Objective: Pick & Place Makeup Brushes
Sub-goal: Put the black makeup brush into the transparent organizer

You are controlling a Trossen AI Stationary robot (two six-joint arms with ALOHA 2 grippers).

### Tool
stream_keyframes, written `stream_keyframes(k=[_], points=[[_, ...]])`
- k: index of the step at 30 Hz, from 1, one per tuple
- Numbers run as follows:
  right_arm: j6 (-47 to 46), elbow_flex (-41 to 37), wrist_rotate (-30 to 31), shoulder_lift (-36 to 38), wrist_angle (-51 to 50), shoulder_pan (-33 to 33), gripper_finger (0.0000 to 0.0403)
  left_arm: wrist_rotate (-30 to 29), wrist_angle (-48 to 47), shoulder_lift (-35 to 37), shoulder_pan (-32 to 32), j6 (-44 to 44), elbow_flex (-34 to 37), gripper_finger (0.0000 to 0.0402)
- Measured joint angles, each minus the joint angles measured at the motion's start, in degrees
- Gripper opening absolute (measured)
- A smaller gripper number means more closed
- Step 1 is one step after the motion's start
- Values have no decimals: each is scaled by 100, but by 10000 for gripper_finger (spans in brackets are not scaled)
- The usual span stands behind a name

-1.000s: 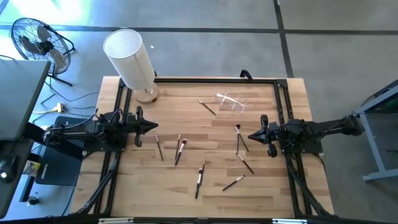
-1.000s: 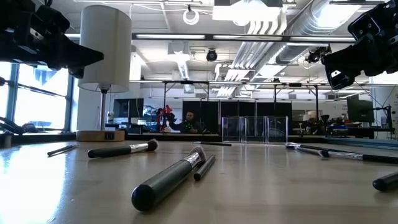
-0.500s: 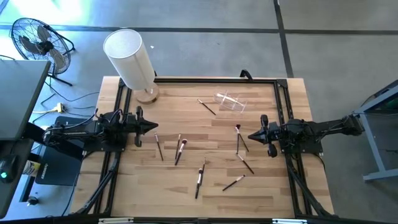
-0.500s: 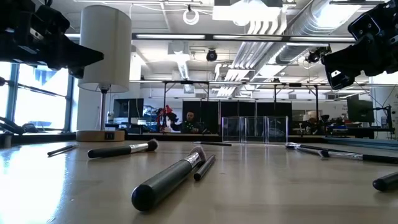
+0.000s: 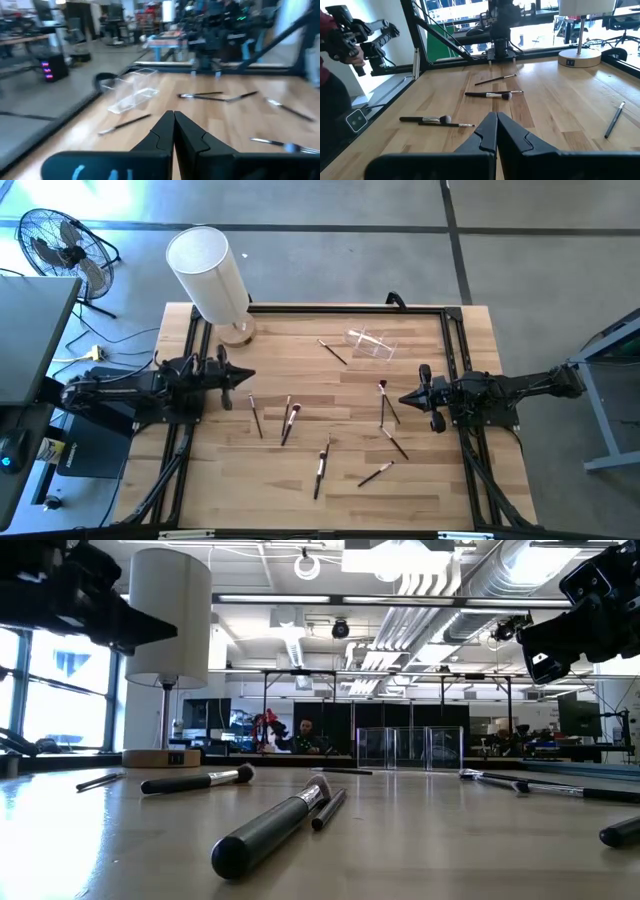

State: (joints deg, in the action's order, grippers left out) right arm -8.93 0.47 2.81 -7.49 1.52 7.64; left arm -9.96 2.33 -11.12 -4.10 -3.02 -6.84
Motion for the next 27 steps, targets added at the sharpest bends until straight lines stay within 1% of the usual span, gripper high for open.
stream_keyframes(k=[4, 7, 11, 13, 19, 23, 26, 27], points=[[0, 0, 1, 0, 0, 0, 0, -128, -41, -944, 0, 180, -621, 0], [0, 1, 1, 0, 0, -1, 0, -185, -122, -1897, 0, 255, -1287, 0], [0, 2, 2, 0, 0, -2, 0, -631, -488, -3096, 0, 1086, -2265, 0], [0, 0, 0, 0, 0, -2, 0, -692, -721, -3674, -2, 1567, -2813, 0], [0, 2, 1, 0, 0, -2, 0, -601, -2162, -5191, 2, 2959, -4293, 0], [0, 0, 2, 0, 2, 0, 0, -547, -3313, -6024, 1, 4158, -5089, 0], [0, 1, 1, 0, 2, -1, 0, -382, -4094, -6516, 0, 5096, -5435, 0], [0, 1, 2, 0, 3, -2, 0, -327, -4217, -6660, 0, 5361, -5493, 0]])
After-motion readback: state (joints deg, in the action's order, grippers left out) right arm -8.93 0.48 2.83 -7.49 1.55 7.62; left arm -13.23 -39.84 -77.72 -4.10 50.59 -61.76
